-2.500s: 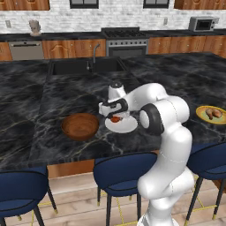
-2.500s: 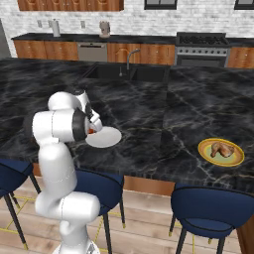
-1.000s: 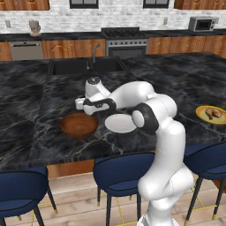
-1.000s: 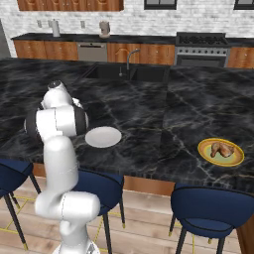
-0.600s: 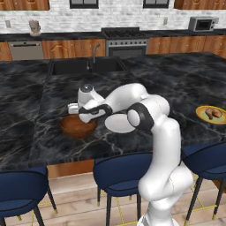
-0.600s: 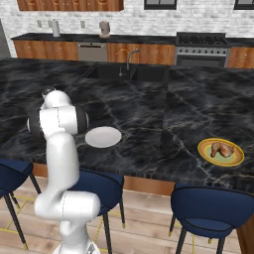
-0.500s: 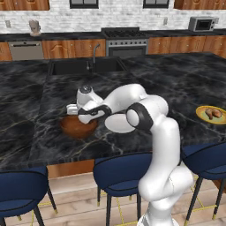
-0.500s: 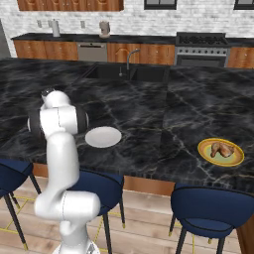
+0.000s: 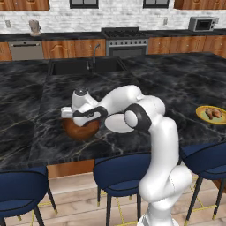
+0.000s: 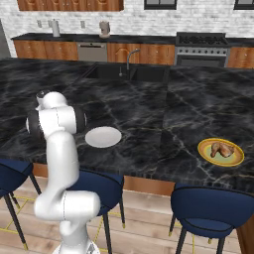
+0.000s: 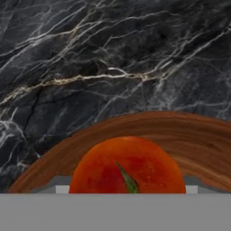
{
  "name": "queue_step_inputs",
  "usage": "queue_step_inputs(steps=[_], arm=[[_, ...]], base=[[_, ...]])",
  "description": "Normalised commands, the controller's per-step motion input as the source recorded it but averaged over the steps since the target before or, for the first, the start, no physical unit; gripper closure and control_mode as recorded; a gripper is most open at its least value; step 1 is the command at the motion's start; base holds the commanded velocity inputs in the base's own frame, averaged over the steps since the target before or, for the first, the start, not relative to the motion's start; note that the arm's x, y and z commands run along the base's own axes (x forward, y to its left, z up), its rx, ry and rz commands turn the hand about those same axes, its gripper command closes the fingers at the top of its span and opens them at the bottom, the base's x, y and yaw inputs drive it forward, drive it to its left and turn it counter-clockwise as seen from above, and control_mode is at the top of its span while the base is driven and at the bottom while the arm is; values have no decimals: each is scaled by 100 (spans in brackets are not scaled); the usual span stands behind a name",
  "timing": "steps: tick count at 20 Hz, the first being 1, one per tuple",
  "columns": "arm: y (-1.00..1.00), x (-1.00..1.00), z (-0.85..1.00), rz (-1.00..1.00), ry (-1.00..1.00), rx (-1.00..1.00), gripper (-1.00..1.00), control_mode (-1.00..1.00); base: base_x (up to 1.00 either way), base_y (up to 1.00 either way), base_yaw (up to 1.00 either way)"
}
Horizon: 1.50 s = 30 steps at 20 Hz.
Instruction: Pick the chicken drumstick and tomato from their plates and place them in the bowl. Then put the bowl in the fridge.
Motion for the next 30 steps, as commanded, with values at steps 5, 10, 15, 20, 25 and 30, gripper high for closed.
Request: queue_step_inputs(steps=[5, 10, 15, 20, 25, 30], arm=[[4, -37, -2, -1, 0, 1, 100, -100], [-3, -32, -15, -4, -2, 0, 100, -100], [-6, -9, -22, -2, -1, 1, 100, -100], [-3, -2, -15, 0, 3, 0, 100, -100], [-1, -4, 0, 0, -1, 0, -100, -100], [0, -13, 18, 0, 0, 0, -100, -100]], base=[[0, 0, 0], [0, 0, 0], [0, 0, 0], [0, 0, 0], [0, 0, 0], [0, 0, 0]])
